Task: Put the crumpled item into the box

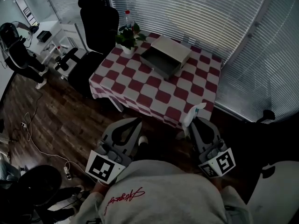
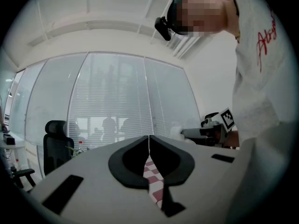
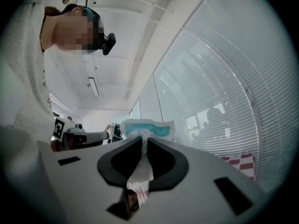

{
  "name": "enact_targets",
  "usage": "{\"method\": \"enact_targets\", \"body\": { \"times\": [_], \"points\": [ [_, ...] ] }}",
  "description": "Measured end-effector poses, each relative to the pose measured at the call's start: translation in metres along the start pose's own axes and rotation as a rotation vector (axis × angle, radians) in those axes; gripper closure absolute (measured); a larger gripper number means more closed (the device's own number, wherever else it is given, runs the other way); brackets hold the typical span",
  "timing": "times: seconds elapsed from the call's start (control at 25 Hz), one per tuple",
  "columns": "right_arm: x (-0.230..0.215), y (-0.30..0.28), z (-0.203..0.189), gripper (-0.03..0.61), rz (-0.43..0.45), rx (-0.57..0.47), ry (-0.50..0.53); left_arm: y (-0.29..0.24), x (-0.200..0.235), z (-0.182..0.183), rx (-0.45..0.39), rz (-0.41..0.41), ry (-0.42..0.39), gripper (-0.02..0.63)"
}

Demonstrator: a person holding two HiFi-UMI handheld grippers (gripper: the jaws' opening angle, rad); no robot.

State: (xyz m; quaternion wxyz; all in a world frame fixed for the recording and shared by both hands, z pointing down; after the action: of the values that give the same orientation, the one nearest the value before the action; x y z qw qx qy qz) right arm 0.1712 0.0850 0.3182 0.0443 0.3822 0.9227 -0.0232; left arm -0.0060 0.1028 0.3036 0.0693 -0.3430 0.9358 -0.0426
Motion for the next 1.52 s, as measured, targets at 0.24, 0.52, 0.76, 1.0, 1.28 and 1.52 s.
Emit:
{"method": "enact_targets", "body": {
  "times": [0.24, 0.52, 0.76, 1.0, 1.28, 1.52],
  "points": [
    [-0.016, -0.022, 0.006, 0.531, -0.02, 0.007, -0.009, -0.019, 0.024, 0.004, 0.012, -0.021, 0.002, 0.594],
    [-0.032, -0.061, 0.009, 0.531, -0.03, 0.008, -0.011, -0.041, 0.061, 0.003, 0.009, -0.038, -0.005, 0.594],
    [-0.04, -0.1, 0.017, 0.531, -0.031, -0.01, -0.004, -0.053, 0.099, 0.002, 0.015, -0.045, -0.007, 0.594],
    [-0.049, -0.137, 0.02, 0.531, -0.04, -0.015, -0.008, -0.067, 0.137, 0.002, 0.011, -0.055, -0.02, 0.594],
    [-0.058, -0.17, 0.022, 0.531, -0.067, -0.015, -0.006, -0.084, 0.172, 0.0, -0.008, -0.081, -0.011, 0.594],
    [-0.066, -0.189, 0.02, 0.531, -0.088, -0.008, -0.016, -0.096, 0.193, -0.007, 0.012, -0.109, -0.021, 0.594]
  ]
}}
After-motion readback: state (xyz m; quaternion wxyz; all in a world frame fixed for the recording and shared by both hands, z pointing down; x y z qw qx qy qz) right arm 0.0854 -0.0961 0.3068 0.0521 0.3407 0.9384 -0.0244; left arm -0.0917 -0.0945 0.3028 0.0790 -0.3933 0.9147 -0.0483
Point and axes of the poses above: the fingertips, and each gripper's own axes: y backward along the fingers, x to its left, z out of its top, the point moved 2 cm from there along y, backward along the fingers, and after that the axes turned 10 degrees about x, right-handed, at the moved point
